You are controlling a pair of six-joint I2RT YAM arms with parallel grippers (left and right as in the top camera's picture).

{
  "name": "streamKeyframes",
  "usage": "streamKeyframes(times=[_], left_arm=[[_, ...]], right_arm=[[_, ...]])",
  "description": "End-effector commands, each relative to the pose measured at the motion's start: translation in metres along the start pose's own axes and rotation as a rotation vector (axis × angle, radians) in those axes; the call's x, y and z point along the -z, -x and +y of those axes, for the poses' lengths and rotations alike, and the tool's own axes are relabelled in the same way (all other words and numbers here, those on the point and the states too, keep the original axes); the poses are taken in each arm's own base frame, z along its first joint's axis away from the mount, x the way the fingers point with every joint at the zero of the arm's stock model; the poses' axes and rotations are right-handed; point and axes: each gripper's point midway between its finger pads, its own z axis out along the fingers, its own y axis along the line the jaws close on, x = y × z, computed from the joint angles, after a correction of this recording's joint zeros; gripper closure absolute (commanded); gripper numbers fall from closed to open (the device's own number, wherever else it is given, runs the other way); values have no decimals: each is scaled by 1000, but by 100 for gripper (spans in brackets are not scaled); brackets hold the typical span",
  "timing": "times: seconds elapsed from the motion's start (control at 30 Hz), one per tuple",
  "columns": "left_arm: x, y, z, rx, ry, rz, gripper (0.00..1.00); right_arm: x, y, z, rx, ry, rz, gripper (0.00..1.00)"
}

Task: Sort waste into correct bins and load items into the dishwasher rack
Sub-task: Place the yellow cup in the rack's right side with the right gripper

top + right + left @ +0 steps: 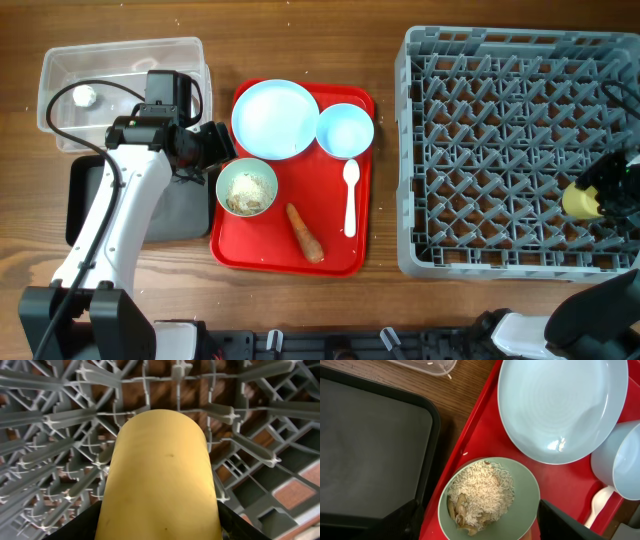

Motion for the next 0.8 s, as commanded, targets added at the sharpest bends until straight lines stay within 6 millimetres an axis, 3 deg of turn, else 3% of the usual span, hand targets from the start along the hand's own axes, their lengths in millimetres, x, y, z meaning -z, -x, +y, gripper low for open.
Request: streamKeyframes(times=[0.0,0.23,0.27,0.3,0.4,0.63,0.77], left_arm=[[6,3,1,-15,1,-23,26],[6,3,1,-15,1,-23,26],[6,3,1,-15,1,-23,26],[6,3,1,-15,1,-23,26],[6,3,1,-15,1,-23,25],[6,2,1,-14,3,-20,25],[6,0,2,-14,6,-12,25]], right_arm=[[1,2,-13,-37,-70,-3,60],[1,2,-14,-39,-71,0,59],[1,2,-13,-39,-71,1,52],[1,2,-13,-39,-71,0,37],[1,2,-13,-39,-66,0,18],[1,2,-8,-42,-43,1,12],[2,5,20,-9,122,-1,5]])
